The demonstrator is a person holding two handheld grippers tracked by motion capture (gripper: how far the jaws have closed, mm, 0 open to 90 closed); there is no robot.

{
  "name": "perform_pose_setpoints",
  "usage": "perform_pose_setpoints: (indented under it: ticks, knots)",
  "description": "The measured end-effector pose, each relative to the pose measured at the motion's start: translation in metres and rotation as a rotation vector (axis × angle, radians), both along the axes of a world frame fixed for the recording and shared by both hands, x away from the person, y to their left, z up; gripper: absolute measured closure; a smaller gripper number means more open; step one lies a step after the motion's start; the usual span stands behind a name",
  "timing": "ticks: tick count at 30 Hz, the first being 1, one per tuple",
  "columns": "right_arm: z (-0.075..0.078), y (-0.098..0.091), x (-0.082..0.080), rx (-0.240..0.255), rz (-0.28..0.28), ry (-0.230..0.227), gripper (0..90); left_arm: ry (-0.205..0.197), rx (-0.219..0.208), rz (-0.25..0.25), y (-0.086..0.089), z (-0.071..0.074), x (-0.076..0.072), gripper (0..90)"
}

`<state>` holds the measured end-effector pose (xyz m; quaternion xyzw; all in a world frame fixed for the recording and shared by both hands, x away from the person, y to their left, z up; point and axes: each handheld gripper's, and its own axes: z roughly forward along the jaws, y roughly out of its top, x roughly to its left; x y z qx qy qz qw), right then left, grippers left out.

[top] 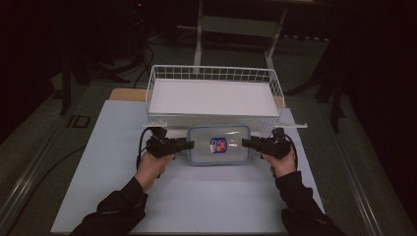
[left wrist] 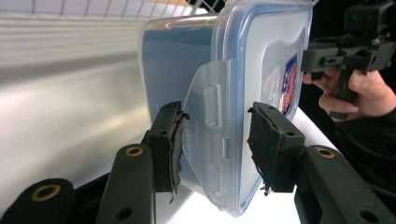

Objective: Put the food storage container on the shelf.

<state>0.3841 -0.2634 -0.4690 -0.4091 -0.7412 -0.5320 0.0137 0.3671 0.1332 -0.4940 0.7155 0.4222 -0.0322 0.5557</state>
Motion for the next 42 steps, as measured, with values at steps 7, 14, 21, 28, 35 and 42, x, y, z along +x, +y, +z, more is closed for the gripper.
perform_pose_setpoints:
  ticks: [7,14,21,28,35,42]
  knots:
    - [-0.007,0.005,0.009,-0.003,-0.026,-0.032,51.6,-0.016,0.003,0.040,0.000,-0.003,0.011,53.9]
    - [-0.016,0.009,0.016,0.000,-0.033,-0.078,51.4,-0.079,0.036,0.088,0.001,-0.007,0.016,52.5]
    - [-0.022,0.012,0.022,0.000,-0.039,-0.094,51.2,-0.095,0.036,0.100,0.001,-0.009,0.021,51.9]
    - [-0.027,0.015,0.022,0.020,-0.056,-0.116,50.0,-0.111,0.030,0.125,0.004,-0.011,0.021,51.0]
    - [-0.028,0.022,0.022,-0.010,-0.101,-0.123,47.4,-0.139,0.049,0.156,-0.002,-0.012,0.020,49.1]
    - [-0.035,0.030,0.025,-0.046,-0.147,-0.067,48.0,-0.105,0.026,0.209,-0.006,-0.017,0.024,42.7]
